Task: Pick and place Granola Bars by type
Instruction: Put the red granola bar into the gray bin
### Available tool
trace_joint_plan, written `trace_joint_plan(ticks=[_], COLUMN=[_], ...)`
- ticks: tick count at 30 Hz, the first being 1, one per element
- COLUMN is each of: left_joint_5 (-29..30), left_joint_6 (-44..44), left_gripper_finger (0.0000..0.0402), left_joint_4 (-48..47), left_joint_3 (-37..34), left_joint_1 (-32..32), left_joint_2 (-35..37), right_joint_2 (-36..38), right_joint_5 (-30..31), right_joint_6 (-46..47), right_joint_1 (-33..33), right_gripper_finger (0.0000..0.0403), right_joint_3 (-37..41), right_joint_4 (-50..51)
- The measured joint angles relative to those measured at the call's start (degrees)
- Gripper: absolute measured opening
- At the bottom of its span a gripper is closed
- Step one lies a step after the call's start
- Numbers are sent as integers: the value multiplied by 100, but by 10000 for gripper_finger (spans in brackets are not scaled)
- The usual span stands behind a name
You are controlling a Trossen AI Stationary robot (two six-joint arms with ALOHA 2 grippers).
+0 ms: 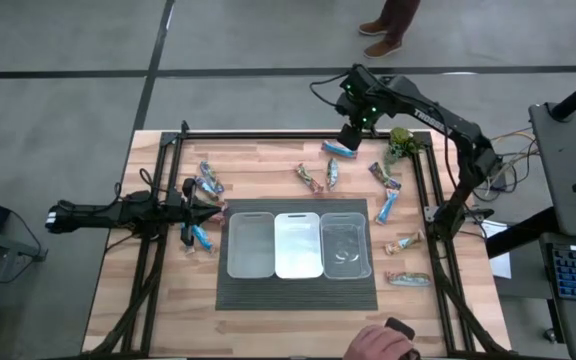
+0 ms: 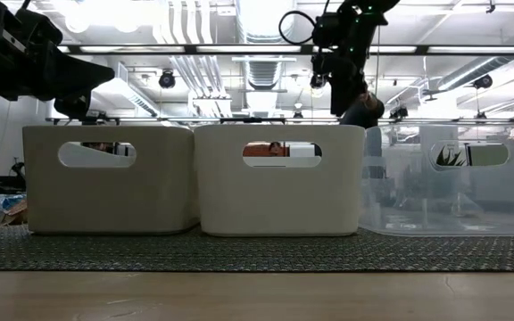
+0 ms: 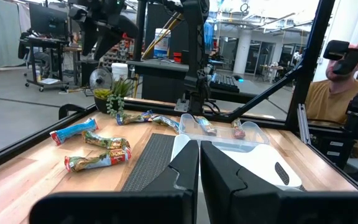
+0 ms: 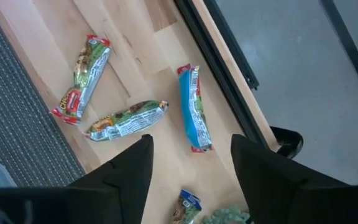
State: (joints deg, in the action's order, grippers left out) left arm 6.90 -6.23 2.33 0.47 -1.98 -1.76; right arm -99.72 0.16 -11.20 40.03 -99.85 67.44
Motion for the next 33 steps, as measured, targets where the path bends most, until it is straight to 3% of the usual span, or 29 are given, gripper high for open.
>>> trace_joint_plan(ticks=[33], left_joint_5=[1], left_joint_6=[1], left_gripper_finger=[0], left_joint_4=[0], left_joint_3=[-2], left_joint_1=[0], left_joint_2=[0], right_joint_2=[-13], right_joint_5=[-7], right_joint_6=[26], right_joint_1=[-13], right_gripper_finger=[206], right_joint_3=[546], right_joint_4=[-65])
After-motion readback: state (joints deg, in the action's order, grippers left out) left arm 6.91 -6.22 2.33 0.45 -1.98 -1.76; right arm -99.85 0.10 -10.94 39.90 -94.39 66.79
